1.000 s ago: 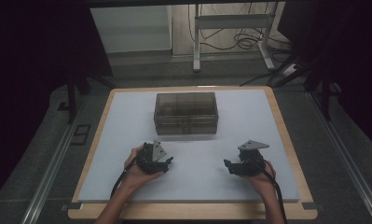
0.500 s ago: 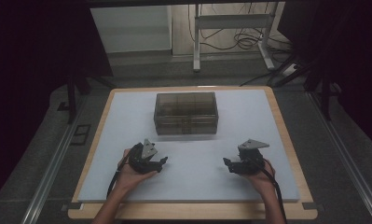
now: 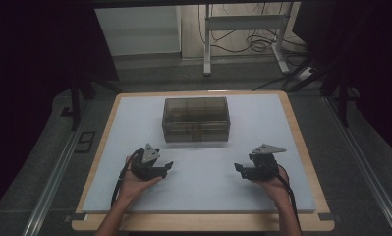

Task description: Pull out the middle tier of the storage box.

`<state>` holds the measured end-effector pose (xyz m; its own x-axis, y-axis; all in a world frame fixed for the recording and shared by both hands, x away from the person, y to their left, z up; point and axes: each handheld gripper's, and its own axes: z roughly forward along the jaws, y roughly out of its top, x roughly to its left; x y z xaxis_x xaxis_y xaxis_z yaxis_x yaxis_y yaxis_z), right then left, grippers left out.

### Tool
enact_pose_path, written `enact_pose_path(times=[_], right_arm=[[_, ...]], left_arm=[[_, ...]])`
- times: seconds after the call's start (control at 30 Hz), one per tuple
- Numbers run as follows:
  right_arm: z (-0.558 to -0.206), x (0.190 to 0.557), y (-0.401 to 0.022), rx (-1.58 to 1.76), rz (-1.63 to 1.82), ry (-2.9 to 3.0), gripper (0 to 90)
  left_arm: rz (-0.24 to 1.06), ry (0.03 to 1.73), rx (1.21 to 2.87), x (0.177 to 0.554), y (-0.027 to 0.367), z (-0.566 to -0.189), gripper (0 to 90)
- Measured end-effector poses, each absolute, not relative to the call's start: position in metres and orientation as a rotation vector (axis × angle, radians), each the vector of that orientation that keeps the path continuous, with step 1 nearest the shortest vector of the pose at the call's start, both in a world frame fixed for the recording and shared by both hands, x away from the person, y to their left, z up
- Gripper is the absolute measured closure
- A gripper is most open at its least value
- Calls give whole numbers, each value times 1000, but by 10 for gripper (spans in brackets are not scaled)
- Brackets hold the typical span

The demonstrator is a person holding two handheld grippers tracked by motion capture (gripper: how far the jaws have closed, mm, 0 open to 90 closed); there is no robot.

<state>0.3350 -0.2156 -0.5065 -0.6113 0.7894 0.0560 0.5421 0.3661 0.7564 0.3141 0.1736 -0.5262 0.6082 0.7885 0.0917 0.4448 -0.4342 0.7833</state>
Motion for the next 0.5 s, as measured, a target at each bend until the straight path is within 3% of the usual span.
enact_pose_path(times=[0.5], right_arm=[[-502, 359, -204, 1121, 1083, 2322, 329]], left_arm=[[550, 993, 2066, 333, 179, -520, 315]])
